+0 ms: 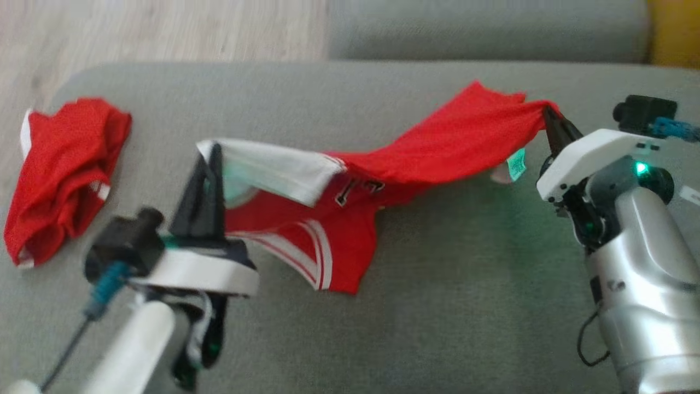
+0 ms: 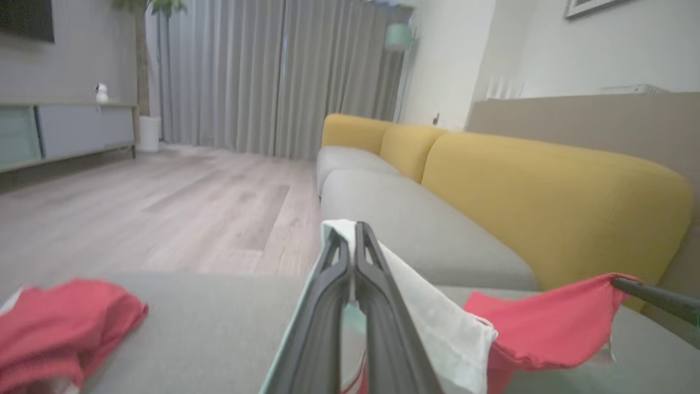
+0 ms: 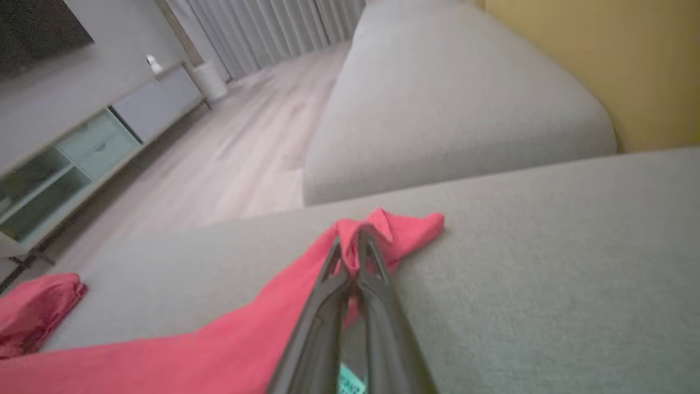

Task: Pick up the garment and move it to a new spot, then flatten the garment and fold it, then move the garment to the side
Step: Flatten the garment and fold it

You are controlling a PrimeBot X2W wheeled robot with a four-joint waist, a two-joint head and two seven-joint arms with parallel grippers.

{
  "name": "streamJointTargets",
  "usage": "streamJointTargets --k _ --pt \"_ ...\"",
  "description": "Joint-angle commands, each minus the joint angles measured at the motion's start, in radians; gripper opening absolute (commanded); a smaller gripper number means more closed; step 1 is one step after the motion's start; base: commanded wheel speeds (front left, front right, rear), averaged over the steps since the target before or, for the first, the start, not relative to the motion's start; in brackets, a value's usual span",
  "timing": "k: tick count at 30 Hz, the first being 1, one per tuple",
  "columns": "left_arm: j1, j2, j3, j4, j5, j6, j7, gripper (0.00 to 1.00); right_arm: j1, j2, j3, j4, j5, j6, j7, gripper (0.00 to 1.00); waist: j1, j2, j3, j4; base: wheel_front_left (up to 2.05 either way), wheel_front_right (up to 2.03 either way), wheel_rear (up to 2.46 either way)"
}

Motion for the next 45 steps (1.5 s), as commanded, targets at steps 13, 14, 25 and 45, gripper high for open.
streamJointTargets --k 13,14,25,45 --pt "-0.343 0.239 0.117 -0.352 0.099 -0.043 0.233 0.0 0.159 -0.069 -0.072 -0.758 0.078 0.007 0.162 0.0 0.0001 -0.0001 -0.172 -0.145 0.0 0.0 0.0" --pt "-0.368 0.249 0.119 -0.369 0.103 -0.049 0.252 0.0 0.171 -0.067 -0.091 -0.819 0.066 0.007 0.185 0.0 0.0001 -0.0001 -0.174 -0.15 0.0 0.0 0.0" --pt "-0.573 0.274 0.09 -0.325 0.09 -0.138 0.344 0.0 0.244 -0.002 -0.179 -1.157 0.011 0.007 0.41 0.0 0.0001 -0.0001 -0.096 -0.175 0.0 0.0 0.0" --pt "-1.217 0.206 0.003 0.433 0.327 -0.301 0.027 0.0 -0.474 0.042 -0.059 -0.425 -0.291 0.007 0.138 0.0 0.0001 -0.0001 0.24 -0.222 0.0 0.0 0.0"
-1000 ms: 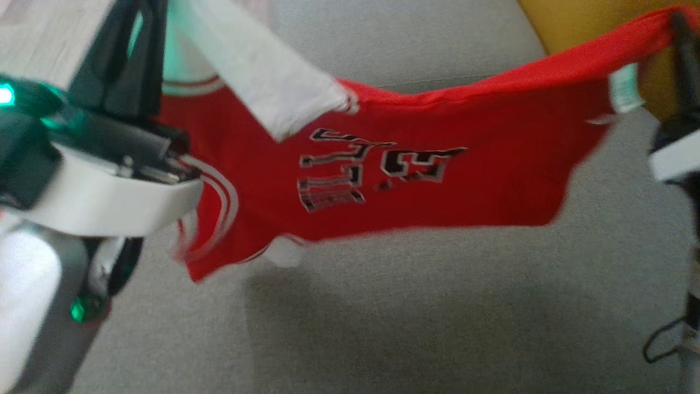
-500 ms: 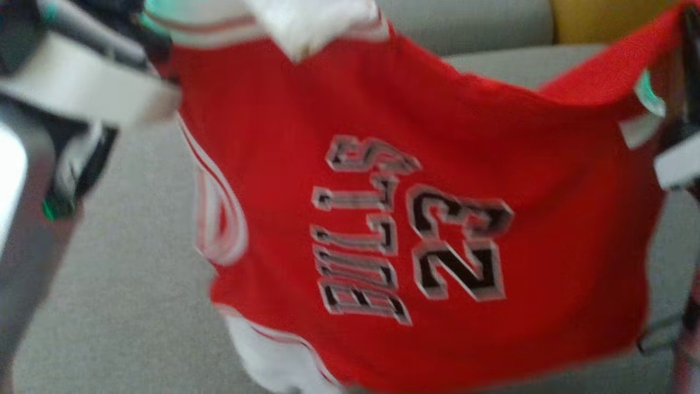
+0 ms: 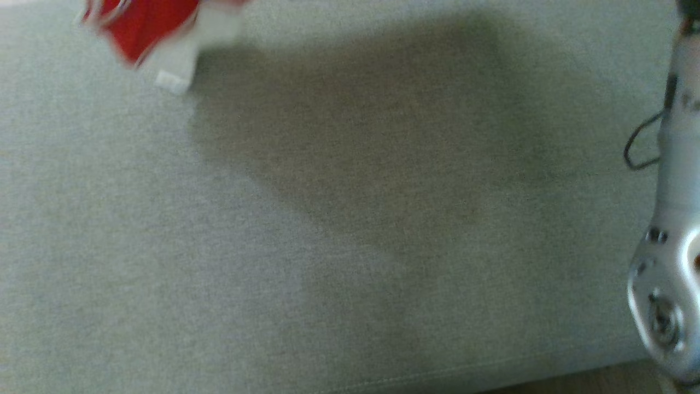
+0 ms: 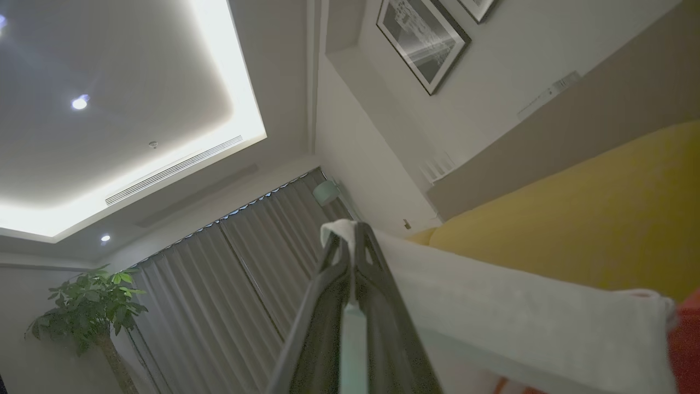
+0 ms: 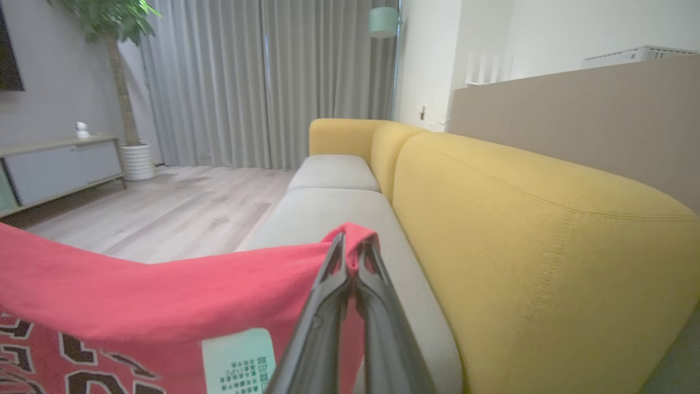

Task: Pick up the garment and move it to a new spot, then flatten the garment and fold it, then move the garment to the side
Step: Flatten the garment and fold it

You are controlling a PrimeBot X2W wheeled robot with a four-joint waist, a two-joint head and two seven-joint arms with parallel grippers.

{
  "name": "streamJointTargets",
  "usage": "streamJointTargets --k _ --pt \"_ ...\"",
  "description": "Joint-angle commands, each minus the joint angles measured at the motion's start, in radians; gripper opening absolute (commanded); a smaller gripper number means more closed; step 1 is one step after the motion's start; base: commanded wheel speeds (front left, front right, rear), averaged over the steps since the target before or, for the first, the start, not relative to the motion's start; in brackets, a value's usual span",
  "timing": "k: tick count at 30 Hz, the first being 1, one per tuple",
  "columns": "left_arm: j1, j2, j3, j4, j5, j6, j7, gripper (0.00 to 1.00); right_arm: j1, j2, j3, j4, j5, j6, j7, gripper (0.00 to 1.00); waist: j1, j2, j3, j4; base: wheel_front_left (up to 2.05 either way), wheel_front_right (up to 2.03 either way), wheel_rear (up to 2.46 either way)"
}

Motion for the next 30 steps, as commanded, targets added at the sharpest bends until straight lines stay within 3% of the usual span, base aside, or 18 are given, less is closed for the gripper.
streamJointTargets --k 1,4,6,13,24,30 --pt "-0.068 0.041 0.016 -0.012 0.027 -0.003 -0.011 0.0 -0.048 0.018 0.005 -0.016 -0.017 0.007 -0.011 0.0 -0.0005 0.0 0.015 -0.007 0.0 0.0 0.0" --pt "-0.149 0.031 -0.022 0.093 0.092 -0.003 -0.08 0.0 -0.154 0.023 0.001 0.121 -0.108 0.007 -0.067 0.0 -0.0005 0.0 0.053 0.0 0.0 0.0 0.0" --pt "-0.194 -0.012 -0.015 0.177 0.088 0.023 -0.14 0.0 -0.225 0.023 0.002 0.213 -0.16 0.007 -0.134 0.0 -0.0005 0.0 0.109 0.017 0.0 0.0 0.0" --pt "-0.136 -0.098 0.005 0.251 0.017 0.035 -0.222 0.0 -0.219 0.024 -0.023 0.382 -0.19 0.007 -0.277 0.0 -0.0005 0.0 0.224 0.073 0.0 0.0 0.0" --pt "0.217 -0.128 0.095 0.054 -0.091 0.034 -0.234 0.0 -0.105 0.024 -0.002 0.543 -0.071 0.007 -0.493 0.0 -0.0005 0.0 0.277 0.099 0.0 0.0 0.0" --pt "0.492 -0.126 0.137 -0.089 -0.131 0.031 -0.234 0.0 0.008 0.024 0.013 0.575 0.11 0.007 -0.562 0.0 -0.0005 0.0 0.228 0.095 0.0 0.0 0.0"
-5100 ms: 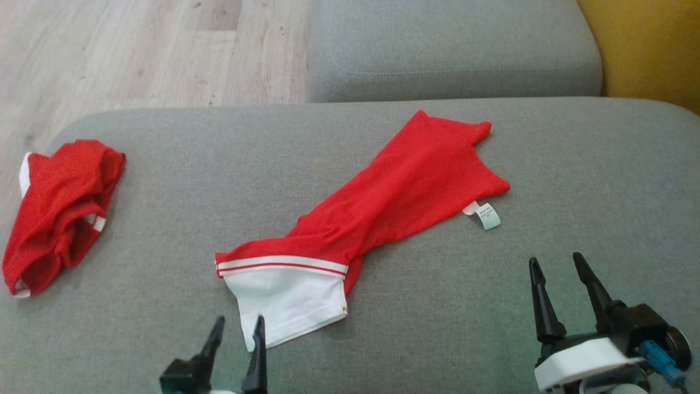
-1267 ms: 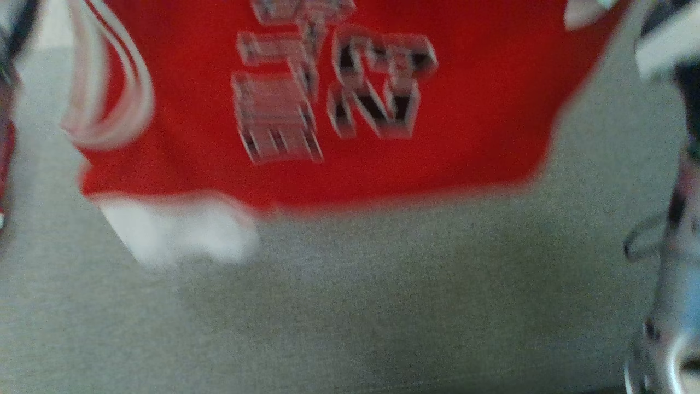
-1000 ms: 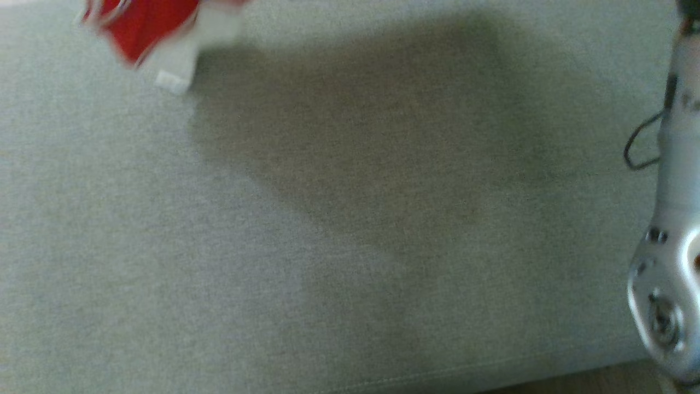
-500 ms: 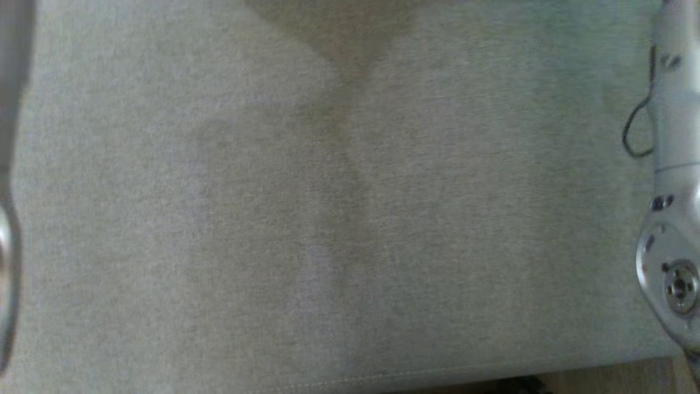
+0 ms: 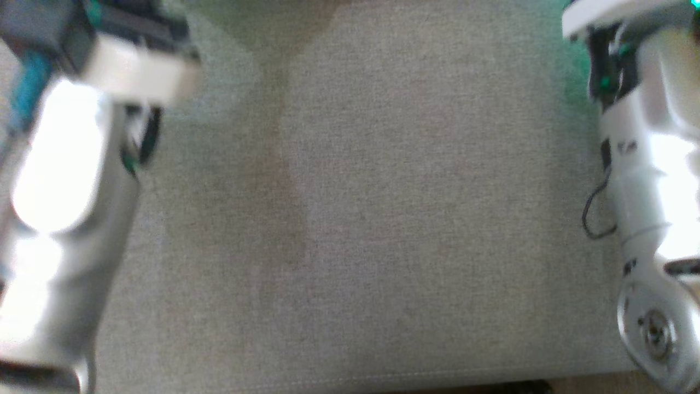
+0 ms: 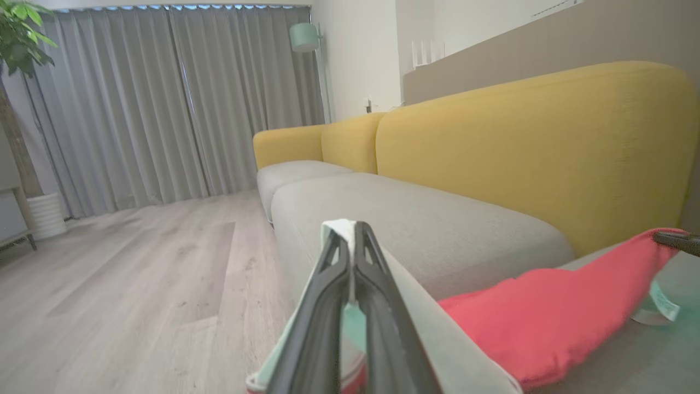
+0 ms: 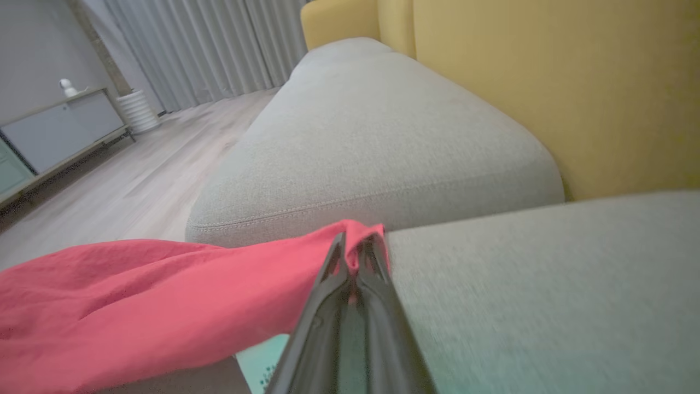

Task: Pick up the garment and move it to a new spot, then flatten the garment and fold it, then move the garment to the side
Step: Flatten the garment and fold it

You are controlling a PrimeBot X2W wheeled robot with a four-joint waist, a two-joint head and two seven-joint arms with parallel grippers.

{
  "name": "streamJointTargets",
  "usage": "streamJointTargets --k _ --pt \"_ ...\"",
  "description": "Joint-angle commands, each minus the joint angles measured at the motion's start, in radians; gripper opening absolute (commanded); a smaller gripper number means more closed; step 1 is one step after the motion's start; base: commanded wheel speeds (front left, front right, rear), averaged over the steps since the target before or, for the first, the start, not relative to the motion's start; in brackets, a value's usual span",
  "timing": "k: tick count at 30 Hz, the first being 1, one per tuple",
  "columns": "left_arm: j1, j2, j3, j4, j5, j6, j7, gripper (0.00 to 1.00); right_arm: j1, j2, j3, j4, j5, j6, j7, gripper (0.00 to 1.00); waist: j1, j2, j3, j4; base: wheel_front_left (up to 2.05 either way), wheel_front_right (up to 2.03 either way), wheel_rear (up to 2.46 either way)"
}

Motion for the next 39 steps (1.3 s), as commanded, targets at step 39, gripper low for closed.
streamJointTargets --k 39 --pt "1.213 0.097 -0.002 -0.615 -0.231 0.176 0.126 0.0 1.296 0.022 -0.044 -0.946 0.155 0.007 0.379 0.0 0.0001 0.0 -0.545 0.016 0.0 0.0 0.0"
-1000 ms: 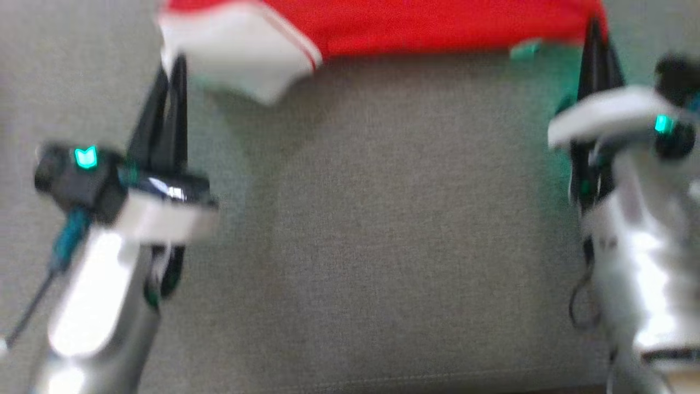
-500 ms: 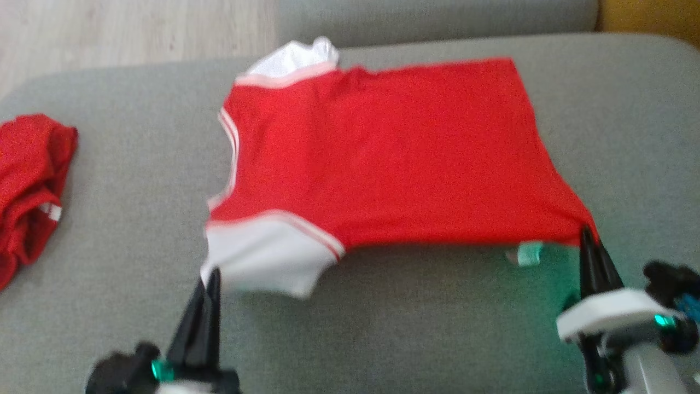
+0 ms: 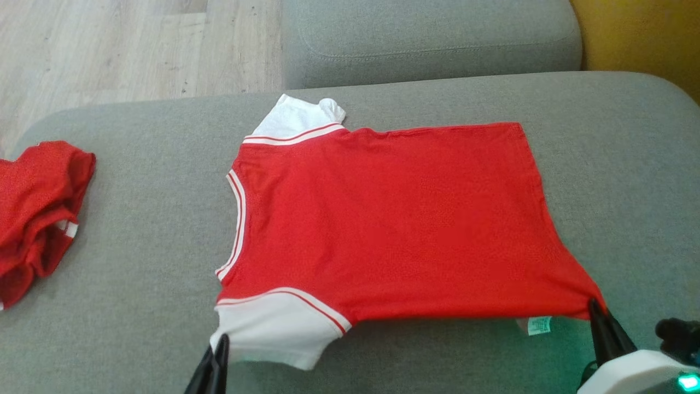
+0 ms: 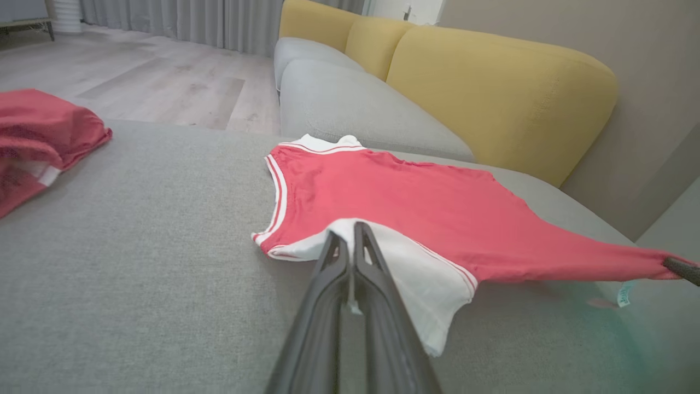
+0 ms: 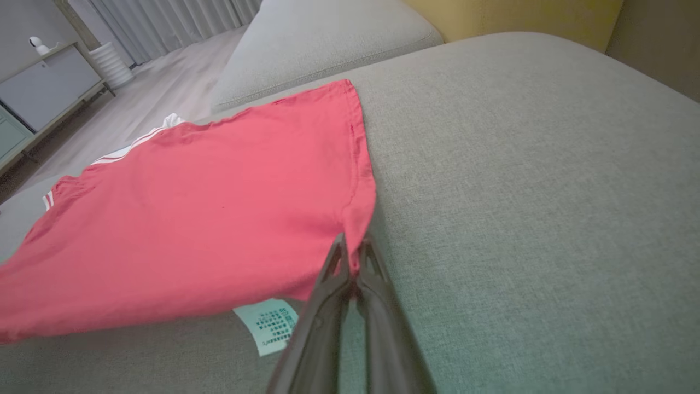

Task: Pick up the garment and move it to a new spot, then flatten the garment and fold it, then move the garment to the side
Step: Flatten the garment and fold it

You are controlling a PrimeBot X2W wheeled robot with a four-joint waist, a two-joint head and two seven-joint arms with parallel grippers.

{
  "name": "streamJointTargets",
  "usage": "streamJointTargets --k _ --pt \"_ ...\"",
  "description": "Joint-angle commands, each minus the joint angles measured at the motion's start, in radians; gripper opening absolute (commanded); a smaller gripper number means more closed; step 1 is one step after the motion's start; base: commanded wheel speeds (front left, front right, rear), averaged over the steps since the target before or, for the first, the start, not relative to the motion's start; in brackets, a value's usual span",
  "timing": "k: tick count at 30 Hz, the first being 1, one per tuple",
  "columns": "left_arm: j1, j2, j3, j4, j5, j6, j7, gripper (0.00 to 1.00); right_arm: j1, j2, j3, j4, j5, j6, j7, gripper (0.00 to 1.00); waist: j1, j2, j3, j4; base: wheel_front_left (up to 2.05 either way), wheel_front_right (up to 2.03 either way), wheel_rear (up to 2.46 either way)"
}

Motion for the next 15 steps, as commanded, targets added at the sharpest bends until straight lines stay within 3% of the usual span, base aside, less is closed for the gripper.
streamJointTargets --k 1,5,15 --pt "-0.056 -0.003 0.029 -0.016 -0.007 -0.008 -0.003 0.0 -0.037 -0.01 0.014 -0.025 0.009 0.007 0.009 0.0 0.0 -0.0001 0.001 0.0 0.0 0.0 0.0" --pt "-0.106 -0.012 0.017 0.023 -0.022 -0.028 0.022 0.0 -0.065 -0.01 0.005 0.033 0.026 0.007 0.055 0.0 0.0 -0.0001 0.0 0.009 0.0 0.0 0.0" --pt "-0.392 0.02 -0.046 0.143 -0.014 -0.142 0.215 0.0 -0.2 -0.01 -0.014 0.114 -0.004 0.007 0.164 0.0 0.0 -0.0001 0.0 0.033 0.0 0.0 0.0"
